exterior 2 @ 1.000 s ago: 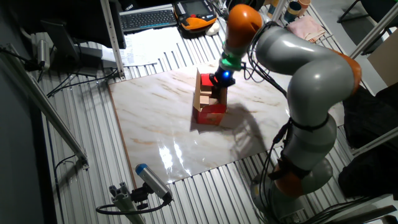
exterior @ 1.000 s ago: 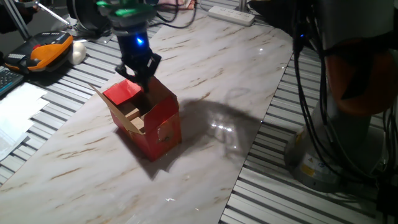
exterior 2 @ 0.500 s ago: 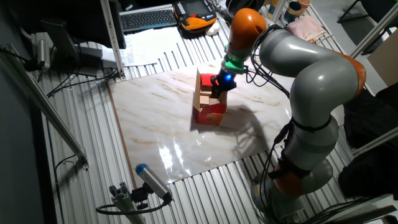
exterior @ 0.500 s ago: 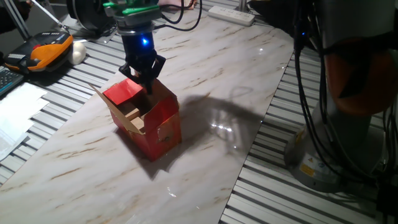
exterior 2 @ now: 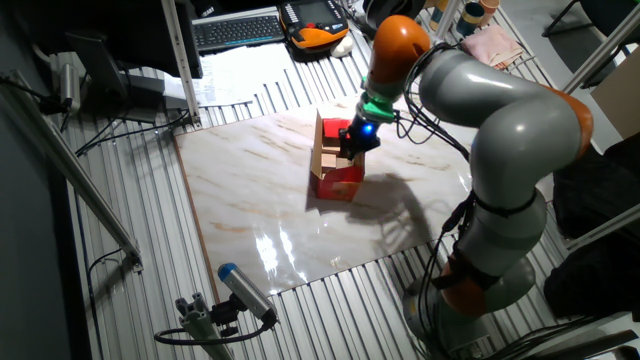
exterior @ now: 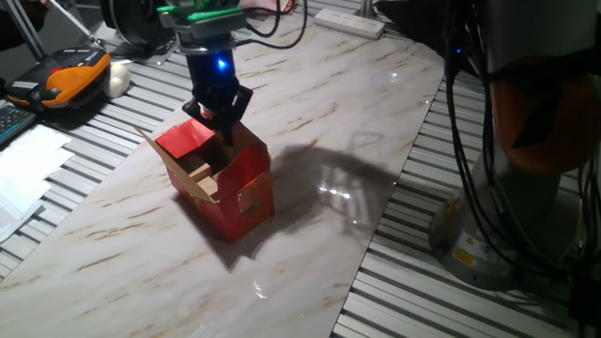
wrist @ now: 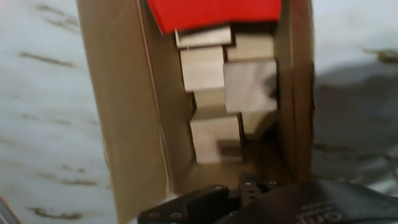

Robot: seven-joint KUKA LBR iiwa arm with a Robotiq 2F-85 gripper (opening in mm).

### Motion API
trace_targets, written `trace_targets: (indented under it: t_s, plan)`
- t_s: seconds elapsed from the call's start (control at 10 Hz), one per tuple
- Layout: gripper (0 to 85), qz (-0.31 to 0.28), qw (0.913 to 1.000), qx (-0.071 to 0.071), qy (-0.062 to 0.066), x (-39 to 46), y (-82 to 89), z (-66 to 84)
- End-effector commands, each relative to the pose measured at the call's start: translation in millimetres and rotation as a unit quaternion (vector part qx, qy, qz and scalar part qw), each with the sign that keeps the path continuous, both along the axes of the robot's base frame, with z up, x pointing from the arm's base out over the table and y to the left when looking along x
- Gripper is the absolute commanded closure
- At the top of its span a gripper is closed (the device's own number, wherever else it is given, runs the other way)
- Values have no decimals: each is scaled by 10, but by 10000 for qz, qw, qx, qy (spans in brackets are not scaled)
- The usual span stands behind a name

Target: Cover the box

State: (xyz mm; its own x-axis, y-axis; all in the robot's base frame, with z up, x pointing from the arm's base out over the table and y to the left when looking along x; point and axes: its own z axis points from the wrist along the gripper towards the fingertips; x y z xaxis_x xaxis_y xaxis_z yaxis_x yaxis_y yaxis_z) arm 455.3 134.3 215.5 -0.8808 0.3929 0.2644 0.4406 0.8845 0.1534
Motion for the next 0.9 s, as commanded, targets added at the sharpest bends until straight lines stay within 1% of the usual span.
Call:
trace_targets:
  t_s: [0.0, 0.1, 0.3, 0.5, 0.6, 0.7, 0.8]
  plan:
    - [850, -2, 10000, 16, 12, -62, -12, 53]
    - [850, -11, 10000, 87, 27, -137, -11, 91]
    - [850, 5, 9999, 118, 43, -260, 36, 83]
    - [850, 65, 10000, 28, 21, -324, 81, 26]
    - [850, 67, 10000, 17, 16, -346, 97, 11]
    - [850, 51, 10000, 6, -9, -357, 107, -4]
    - [850, -2, 10000, -26, -82, -342, 113, -25]
